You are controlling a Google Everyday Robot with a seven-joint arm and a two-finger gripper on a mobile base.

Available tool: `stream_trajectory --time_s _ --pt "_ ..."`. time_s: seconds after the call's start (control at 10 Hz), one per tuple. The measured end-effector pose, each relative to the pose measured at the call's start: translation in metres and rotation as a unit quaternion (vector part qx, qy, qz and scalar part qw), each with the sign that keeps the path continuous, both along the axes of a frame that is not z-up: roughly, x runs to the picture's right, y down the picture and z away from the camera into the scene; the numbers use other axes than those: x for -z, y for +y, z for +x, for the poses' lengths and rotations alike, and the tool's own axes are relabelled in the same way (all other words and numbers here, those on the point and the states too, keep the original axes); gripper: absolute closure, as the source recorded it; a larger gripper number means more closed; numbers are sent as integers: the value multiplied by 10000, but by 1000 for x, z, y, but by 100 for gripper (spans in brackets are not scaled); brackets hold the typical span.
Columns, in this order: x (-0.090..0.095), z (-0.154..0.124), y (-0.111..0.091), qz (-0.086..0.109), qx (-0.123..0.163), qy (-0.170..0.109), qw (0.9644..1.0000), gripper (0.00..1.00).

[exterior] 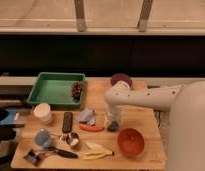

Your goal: Wipe red bowl with sponge

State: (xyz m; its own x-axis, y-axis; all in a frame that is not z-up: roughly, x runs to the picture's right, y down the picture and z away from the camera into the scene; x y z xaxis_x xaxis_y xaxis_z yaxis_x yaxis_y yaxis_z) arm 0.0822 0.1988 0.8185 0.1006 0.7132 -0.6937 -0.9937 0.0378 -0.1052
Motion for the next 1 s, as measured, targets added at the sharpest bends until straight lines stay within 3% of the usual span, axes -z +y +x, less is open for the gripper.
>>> stream_trajectory --time_s 0.3,0.5,1.0 --pt "25 17 -28 235 -205 -63 9995 100" --pt "46 36 -46 362 -455 -267 9980 100" --pt "89 103 -40 513 -1086 -722 9901 100"
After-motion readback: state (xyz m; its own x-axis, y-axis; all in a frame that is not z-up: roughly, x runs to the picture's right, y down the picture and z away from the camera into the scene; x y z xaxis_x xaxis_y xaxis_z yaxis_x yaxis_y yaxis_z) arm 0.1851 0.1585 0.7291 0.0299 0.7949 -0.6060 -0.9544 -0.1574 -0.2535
